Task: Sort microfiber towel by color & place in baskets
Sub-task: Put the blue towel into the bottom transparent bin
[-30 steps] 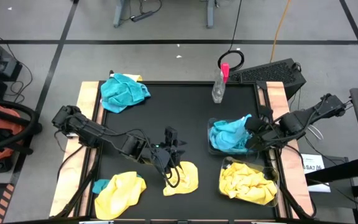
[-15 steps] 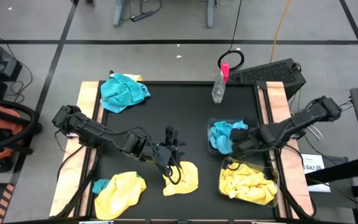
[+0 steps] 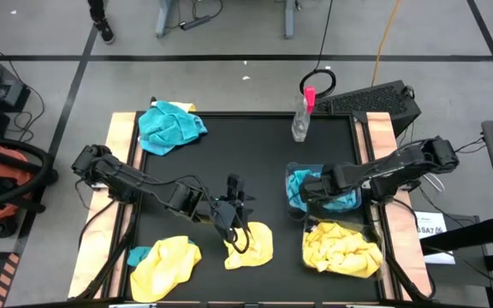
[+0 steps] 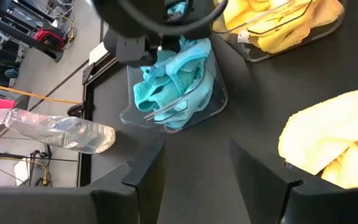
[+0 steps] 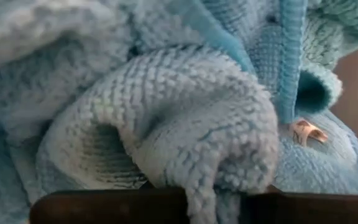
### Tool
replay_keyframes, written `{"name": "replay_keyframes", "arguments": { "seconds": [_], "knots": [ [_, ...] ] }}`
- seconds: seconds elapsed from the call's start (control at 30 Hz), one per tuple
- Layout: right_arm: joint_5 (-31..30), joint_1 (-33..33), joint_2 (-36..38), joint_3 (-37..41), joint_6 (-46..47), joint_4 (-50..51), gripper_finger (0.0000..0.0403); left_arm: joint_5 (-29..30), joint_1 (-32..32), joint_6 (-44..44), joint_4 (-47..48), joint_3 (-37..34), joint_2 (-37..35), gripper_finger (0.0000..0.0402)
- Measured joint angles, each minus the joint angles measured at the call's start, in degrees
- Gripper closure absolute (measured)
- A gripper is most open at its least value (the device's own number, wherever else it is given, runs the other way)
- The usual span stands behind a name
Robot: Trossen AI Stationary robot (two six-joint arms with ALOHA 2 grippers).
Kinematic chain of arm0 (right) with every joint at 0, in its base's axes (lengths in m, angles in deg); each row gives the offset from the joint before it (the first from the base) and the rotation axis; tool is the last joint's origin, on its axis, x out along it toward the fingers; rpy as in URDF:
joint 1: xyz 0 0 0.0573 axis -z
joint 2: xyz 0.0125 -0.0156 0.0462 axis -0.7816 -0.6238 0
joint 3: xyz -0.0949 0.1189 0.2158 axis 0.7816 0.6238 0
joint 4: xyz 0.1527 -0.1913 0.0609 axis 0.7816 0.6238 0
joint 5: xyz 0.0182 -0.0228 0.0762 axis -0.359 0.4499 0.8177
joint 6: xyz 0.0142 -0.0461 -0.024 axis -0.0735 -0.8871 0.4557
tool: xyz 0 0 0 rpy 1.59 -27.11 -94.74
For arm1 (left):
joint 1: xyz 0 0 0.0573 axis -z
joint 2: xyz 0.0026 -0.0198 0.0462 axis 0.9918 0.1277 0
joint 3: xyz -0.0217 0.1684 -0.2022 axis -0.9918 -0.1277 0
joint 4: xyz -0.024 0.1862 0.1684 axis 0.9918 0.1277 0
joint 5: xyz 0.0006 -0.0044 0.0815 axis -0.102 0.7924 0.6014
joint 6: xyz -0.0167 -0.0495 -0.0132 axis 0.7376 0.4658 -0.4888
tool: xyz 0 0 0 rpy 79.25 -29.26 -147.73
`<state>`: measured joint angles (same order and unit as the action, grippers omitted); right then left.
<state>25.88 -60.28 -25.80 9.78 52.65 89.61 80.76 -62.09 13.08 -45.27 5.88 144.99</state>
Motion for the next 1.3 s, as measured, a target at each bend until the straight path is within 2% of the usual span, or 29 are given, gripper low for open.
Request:
{"name": "replay_keyframes", "arguments": {
  "seconds": [0.2, 0.6, 0.73, 0.83, 1.03, 1.3],
  "knots": [
    [2.7, 2.5, -1.2, 0.3, -4.1, -4.5, 0.0375, 0.0, 0.0, 0.0, 0.0, 0.0, 0.0, 0.0218],
    [3.4, 1.2, 8.7, -0.9, -1.4, -2.3, 0.0266, -0.4, -0.4, -0.2, 0.4, 0.0, 0.0, 0.0218],
    [8.0, 0.5, 10.5, -2.4, -1.2, -1.7, 0.0235, -1.5, -1.2, 0.0, 0.5, 0.0, 0.0, 0.0218],
    [9.2, -0.4, 11.3, -4.5, -0.3, 1.4, 0.0215, -1.9, -1.3, 0.0, 0.5, 0.0, 0.0, 0.0218],
    [9.1, -2.6, 12.7, -9.6, 0.8, 8.4, 0.019, -2.3, -1.5, 0.0, 0.5, 0.0, 0.0, 0.0218],
    [8.1, -5.0, 13.8, -15.4, 0.1, 9.4, 0.0177, -3.8, -1.6, 0.0, 0.3, 0.0, 0.0, 0.0218]
  ]
}}
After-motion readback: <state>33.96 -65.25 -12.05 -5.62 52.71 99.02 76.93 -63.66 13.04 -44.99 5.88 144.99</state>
